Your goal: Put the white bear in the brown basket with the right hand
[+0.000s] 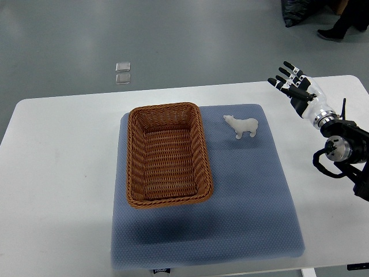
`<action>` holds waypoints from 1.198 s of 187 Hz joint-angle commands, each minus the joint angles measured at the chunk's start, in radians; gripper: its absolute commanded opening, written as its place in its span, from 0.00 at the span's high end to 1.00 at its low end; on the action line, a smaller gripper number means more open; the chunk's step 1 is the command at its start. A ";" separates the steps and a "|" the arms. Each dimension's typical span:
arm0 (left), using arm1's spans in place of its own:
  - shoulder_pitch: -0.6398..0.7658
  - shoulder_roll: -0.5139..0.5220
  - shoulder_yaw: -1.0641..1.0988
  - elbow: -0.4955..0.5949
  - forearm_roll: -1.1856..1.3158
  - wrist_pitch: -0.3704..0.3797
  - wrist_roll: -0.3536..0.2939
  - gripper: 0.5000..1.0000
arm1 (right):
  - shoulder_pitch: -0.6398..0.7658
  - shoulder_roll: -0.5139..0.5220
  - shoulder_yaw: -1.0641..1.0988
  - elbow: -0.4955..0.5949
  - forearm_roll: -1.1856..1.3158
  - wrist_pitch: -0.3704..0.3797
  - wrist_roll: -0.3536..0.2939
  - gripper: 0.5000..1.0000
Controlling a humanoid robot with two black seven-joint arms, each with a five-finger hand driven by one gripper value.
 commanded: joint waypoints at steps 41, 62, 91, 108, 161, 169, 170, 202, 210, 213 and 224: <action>0.007 0.000 0.000 0.002 0.000 0.001 0.000 0.00 | 0.000 0.000 0.000 0.000 0.000 0.000 0.001 0.15; 0.009 0.000 0.000 0.002 -0.001 0.000 0.000 0.00 | 0.000 0.000 0.002 0.000 0.001 0.000 0.001 0.15; 0.009 0.000 0.000 0.002 -0.001 0.001 0.002 0.00 | 0.000 0.000 0.002 0.001 0.000 0.000 0.001 0.15; 0.007 0.000 0.000 0.002 -0.001 0.001 0.000 0.00 | 0.000 -0.002 0.002 0.001 0.001 0.001 0.001 0.15; 0.007 0.000 0.000 0.002 -0.001 0.001 0.000 0.00 | 0.000 -0.006 0.002 0.001 0.001 0.004 0.001 0.15; 0.007 0.000 0.000 0.002 -0.001 0.001 0.000 0.00 | 0.000 -0.006 0.002 0.001 0.001 0.004 0.001 0.15; 0.007 0.000 0.000 0.002 -0.001 0.001 0.000 0.00 | 0.000 -0.006 0.002 0.001 0.001 0.004 0.001 0.15; 0.007 0.000 0.000 0.002 -0.001 0.001 0.000 0.00 | 0.002 -0.009 0.002 0.000 0.001 0.004 0.001 0.15; 0.009 0.000 0.000 0.002 -0.001 0.001 0.000 0.00 | 0.002 -0.009 0.003 0.001 0.001 0.004 0.001 0.15; 0.007 0.000 0.000 0.002 -0.001 0.001 0.002 0.00 | 0.002 -0.009 0.003 0.001 0.001 0.004 0.001 0.15; 0.007 0.000 0.000 0.002 -0.001 0.001 0.000 0.00 | 0.002 -0.009 0.003 0.001 0.001 0.004 0.001 0.15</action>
